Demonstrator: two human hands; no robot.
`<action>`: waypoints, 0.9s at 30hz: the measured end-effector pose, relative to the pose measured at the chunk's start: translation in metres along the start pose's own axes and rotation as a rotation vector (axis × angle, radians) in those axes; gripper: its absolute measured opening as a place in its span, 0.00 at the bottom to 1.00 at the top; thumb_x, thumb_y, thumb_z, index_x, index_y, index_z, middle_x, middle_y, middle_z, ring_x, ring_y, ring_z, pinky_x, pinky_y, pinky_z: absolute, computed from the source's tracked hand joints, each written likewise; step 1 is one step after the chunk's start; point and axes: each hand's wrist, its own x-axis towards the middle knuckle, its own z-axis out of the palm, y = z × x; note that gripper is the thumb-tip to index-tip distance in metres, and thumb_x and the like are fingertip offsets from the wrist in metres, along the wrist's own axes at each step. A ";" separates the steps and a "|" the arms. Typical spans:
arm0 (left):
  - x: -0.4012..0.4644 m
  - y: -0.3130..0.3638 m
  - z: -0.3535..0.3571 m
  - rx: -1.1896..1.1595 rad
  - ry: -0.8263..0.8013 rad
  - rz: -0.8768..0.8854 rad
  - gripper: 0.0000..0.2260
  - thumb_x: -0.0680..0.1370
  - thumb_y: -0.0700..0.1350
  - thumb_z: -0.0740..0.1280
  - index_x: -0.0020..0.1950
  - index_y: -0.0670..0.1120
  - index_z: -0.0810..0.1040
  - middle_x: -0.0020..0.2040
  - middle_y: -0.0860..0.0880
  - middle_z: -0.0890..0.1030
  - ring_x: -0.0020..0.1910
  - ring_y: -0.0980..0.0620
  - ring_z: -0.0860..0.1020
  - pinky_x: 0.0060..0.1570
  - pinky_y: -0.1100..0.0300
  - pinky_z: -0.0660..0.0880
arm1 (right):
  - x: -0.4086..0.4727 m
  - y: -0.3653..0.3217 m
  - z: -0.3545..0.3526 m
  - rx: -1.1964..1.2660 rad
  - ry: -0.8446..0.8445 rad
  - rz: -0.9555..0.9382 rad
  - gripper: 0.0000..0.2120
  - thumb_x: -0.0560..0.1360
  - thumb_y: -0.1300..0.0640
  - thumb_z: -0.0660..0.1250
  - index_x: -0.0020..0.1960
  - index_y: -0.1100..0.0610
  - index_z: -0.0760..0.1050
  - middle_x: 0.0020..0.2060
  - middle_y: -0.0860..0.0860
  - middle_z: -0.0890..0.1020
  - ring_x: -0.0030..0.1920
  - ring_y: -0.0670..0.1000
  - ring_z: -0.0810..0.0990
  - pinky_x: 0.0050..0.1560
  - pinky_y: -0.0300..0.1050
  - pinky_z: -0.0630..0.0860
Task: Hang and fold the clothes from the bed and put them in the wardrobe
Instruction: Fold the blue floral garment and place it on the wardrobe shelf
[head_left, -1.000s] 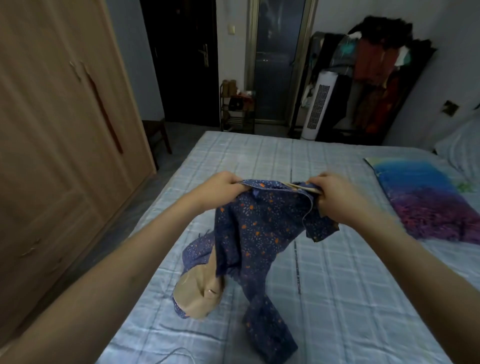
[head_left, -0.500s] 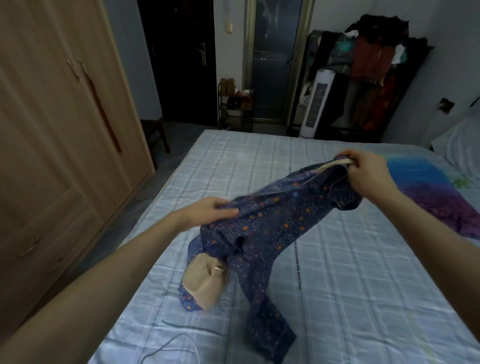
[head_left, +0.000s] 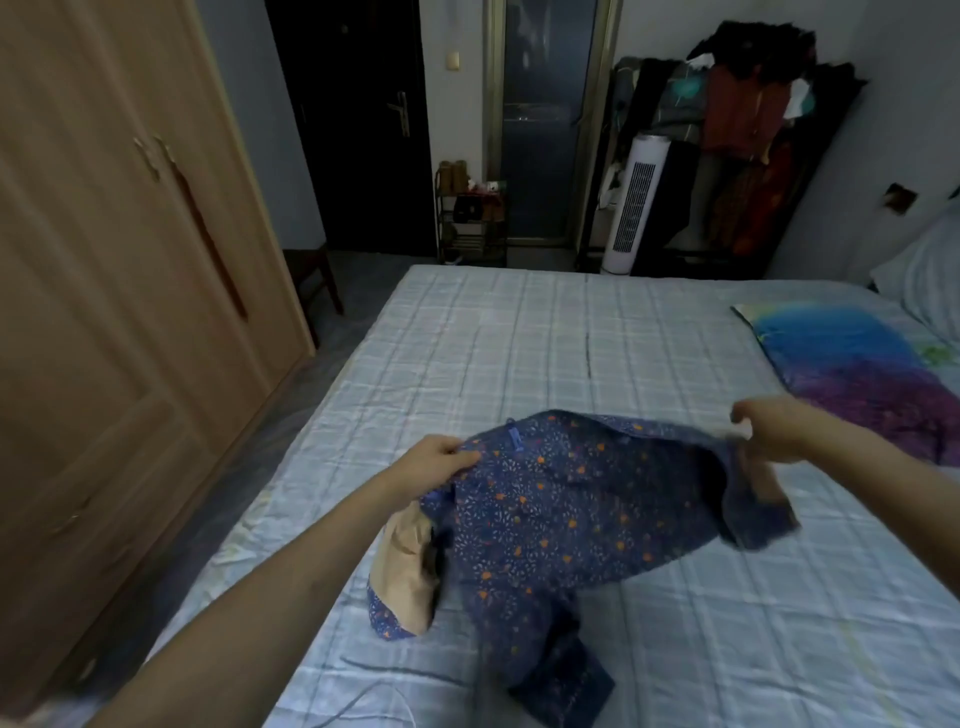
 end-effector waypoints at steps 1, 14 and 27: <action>-0.001 0.011 0.002 -0.007 -0.055 0.005 0.11 0.79 0.46 0.67 0.51 0.38 0.82 0.47 0.41 0.84 0.44 0.46 0.80 0.45 0.57 0.73 | -0.005 -0.011 0.002 -0.008 -0.071 -0.053 0.30 0.74 0.52 0.71 0.72 0.55 0.65 0.70 0.56 0.71 0.68 0.56 0.71 0.64 0.44 0.69; -0.019 0.043 0.032 -0.541 -0.146 -0.077 0.17 0.82 0.48 0.55 0.53 0.40 0.80 0.46 0.44 0.84 0.44 0.49 0.82 0.43 0.57 0.77 | -0.051 -0.165 0.025 0.540 0.281 -0.684 0.19 0.71 0.53 0.73 0.60 0.52 0.76 0.46 0.48 0.83 0.48 0.49 0.81 0.48 0.43 0.75; -0.018 -0.046 0.098 0.104 -0.261 0.010 0.13 0.73 0.41 0.65 0.57 0.42 0.75 0.54 0.47 0.80 0.54 0.57 0.77 0.60 0.56 0.73 | -0.084 -0.100 -0.008 0.690 0.433 -0.891 0.05 0.76 0.61 0.68 0.46 0.51 0.79 0.42 0.42 0.79 0.45 0.44 0.79 0.47 0.32 0.71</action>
